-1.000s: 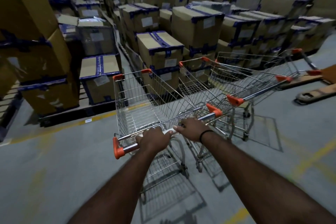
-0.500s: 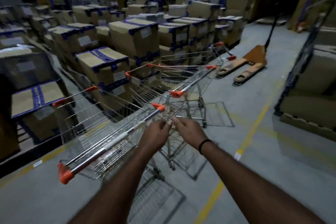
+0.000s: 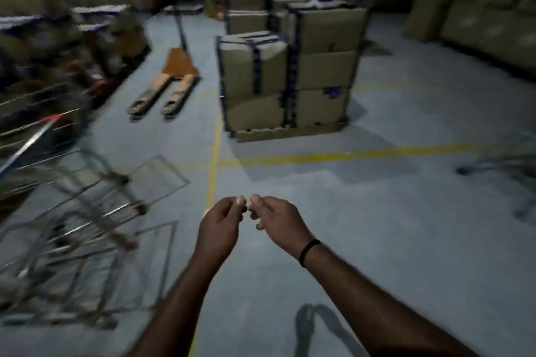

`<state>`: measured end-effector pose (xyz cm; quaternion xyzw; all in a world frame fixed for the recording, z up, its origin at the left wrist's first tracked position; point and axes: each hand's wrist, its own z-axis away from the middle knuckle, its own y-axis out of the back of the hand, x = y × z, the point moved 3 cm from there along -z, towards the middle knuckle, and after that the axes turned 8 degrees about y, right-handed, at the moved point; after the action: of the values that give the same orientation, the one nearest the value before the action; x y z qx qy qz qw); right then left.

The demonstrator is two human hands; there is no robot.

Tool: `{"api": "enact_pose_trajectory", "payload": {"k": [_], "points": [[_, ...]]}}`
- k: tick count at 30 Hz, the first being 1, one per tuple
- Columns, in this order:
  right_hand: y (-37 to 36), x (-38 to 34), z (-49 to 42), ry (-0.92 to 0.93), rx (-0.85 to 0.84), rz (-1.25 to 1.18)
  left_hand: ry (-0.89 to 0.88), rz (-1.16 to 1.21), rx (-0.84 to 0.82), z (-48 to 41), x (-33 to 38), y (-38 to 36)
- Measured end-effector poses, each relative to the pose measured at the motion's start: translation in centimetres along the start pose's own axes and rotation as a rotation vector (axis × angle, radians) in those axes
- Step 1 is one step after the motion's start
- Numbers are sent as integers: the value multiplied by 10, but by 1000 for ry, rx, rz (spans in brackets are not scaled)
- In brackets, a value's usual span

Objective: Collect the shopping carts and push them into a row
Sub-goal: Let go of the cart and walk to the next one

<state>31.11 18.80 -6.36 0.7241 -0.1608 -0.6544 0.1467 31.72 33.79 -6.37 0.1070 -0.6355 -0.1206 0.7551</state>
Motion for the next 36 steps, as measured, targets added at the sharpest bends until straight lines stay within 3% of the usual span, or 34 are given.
{"api": "enact_pose_trajectory", "payload": {"k": [6,17,28,36], "points": [[159,66,40,-200,355,-20,-84,-28,-304,-13,58,-158],[334,151,93,-368,771,5,-162,-119,-726,-28,132,-381],[503,223,30,-425,1027,-58,-248,-118,-902,-118,224,-581],[618,293,47,-476,1245,-120,-322,-179,-1053,-123,271,-735]]}}
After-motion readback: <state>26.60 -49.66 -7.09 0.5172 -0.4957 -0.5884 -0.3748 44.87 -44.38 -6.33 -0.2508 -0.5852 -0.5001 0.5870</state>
